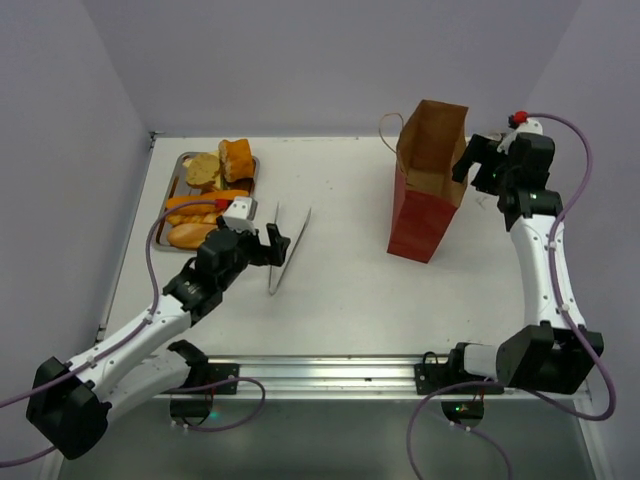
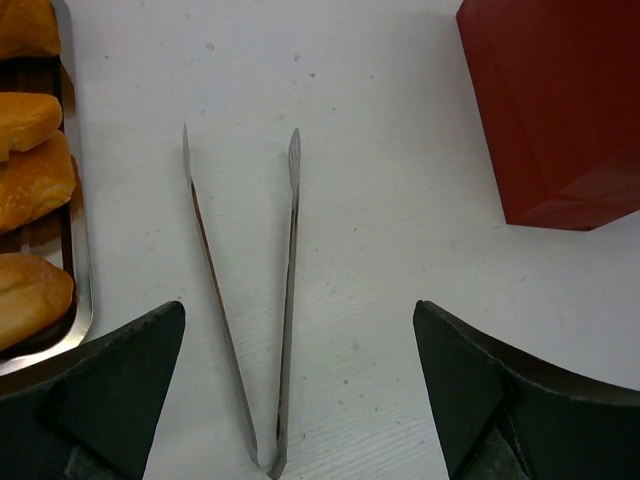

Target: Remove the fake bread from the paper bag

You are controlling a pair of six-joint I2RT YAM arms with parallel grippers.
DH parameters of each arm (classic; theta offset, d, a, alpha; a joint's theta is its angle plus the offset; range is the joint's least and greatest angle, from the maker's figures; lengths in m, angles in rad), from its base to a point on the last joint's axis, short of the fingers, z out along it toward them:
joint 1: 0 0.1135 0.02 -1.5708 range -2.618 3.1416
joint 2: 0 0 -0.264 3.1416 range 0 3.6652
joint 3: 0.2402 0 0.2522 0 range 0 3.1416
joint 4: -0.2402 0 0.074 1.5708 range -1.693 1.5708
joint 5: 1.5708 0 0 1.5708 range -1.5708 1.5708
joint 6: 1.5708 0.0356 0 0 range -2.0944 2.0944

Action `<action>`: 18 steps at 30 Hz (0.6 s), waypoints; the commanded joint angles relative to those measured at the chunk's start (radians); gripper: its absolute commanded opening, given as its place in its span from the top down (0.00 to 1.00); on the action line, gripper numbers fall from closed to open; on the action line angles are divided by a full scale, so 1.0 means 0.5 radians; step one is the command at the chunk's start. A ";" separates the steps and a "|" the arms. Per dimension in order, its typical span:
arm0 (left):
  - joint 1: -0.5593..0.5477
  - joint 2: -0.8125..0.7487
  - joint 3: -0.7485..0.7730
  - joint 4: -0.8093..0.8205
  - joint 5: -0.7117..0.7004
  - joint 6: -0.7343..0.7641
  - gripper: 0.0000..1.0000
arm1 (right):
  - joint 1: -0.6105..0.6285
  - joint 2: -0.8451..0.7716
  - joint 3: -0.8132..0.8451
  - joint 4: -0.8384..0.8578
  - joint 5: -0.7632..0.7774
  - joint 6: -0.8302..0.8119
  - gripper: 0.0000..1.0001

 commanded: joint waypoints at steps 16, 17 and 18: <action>-0.004 -0.376 0.395 -0.627 -0.211 0.000 0.00 | -0.002 -0.716 -0.166 -0.316 0.556 -0.365 0.01; -0.004 -0.404 0.401 -0.634 -0.211 -0.006 0.00 | -0.002 -0.743 -0.181 -0.316 0.583 -0.396 0.01; -0.004 -0.413 0.401 -0.643 -0.214 -0.006 0.00 | 0.001 -0.762 -0.212 -0.313 0.590 -0.408 0.01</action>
